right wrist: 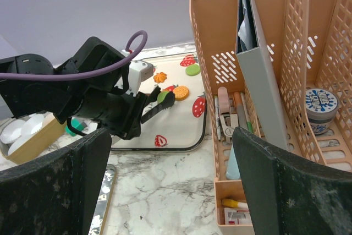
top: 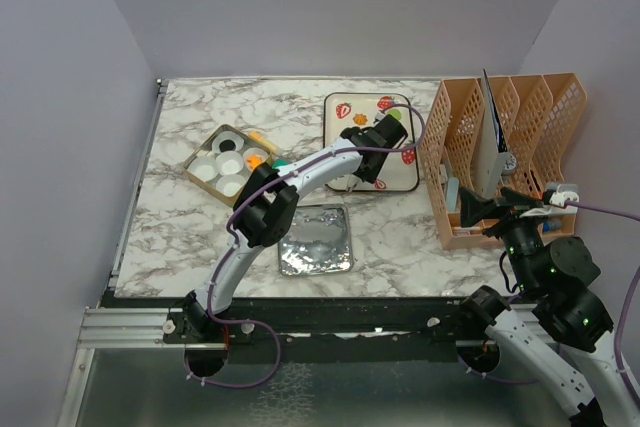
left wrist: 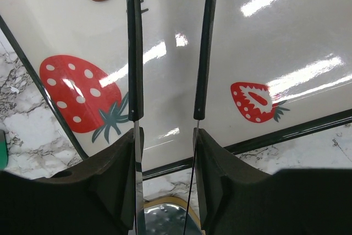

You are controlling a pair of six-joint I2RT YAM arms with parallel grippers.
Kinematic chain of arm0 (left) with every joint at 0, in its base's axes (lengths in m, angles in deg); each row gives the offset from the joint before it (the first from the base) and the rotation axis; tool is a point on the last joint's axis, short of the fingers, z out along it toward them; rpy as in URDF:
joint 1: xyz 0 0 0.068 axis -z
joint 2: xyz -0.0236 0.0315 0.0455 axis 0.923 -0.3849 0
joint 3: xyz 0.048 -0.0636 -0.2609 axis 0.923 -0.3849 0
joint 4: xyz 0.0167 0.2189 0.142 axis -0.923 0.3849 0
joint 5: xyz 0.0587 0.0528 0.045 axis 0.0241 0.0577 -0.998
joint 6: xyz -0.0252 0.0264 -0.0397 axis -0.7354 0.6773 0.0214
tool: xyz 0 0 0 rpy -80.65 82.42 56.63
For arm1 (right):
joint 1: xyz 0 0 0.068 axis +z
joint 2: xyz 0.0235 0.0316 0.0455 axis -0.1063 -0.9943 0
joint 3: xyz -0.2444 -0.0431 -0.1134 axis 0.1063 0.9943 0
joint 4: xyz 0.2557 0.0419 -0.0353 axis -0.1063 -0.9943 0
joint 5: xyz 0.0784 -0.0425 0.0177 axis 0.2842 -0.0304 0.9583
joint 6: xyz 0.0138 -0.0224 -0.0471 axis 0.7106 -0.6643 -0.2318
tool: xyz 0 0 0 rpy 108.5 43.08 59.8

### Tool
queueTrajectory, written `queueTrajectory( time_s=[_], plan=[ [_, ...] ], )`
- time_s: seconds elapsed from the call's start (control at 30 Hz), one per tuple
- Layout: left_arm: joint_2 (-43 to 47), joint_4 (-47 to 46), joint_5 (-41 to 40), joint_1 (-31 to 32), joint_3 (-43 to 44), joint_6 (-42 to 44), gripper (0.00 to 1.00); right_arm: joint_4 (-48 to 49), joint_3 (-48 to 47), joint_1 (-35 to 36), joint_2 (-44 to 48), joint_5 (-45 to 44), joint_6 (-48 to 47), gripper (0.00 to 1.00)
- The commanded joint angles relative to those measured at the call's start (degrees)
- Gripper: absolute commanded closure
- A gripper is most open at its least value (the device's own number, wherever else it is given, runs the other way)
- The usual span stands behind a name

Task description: Pack the cookies

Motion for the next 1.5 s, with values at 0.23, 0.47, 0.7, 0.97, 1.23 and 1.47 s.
queueTrajectory(
  time_s=[0.23,0.47,0.7,0.97,1.23,1.47],
  plan=[
    [3.7,2.5,-2.7,0.5,0.2,0.3,0.68,-0.4,0.4,0.0,0.5,-0.8,-0.4,0.0],
    [8.0,2.6,-2.1,0.5,-2.7,0.3,0.76,-0.4,0.4,0.0,0.6,-0.8,-0.4,0.0],
    [13.0,2.5,0.1,0.1,-6.7,-0.2,0.79,-0.4,0.4,0.0,0.6,-0.7,-0.3,0.0],
    [21.0,2.1,2.9,-2.0,-14.8,-1.6,0.8,-0.4,0.3,0.0,0.9,-0.4,-0.2,0.0],
    [31.9,0.7,5.0,-5.8,-26.8,-3.0,0.81,-0.3,0.4,0.0,1.4,-0.2,-0.2,0.0],
    [41.9,0.6,7.7,-11.7,-36.6,-3.8,0.81,-0.1,0.4,0.0,1.4,0.1,-0.3,0.0]
  ],
)
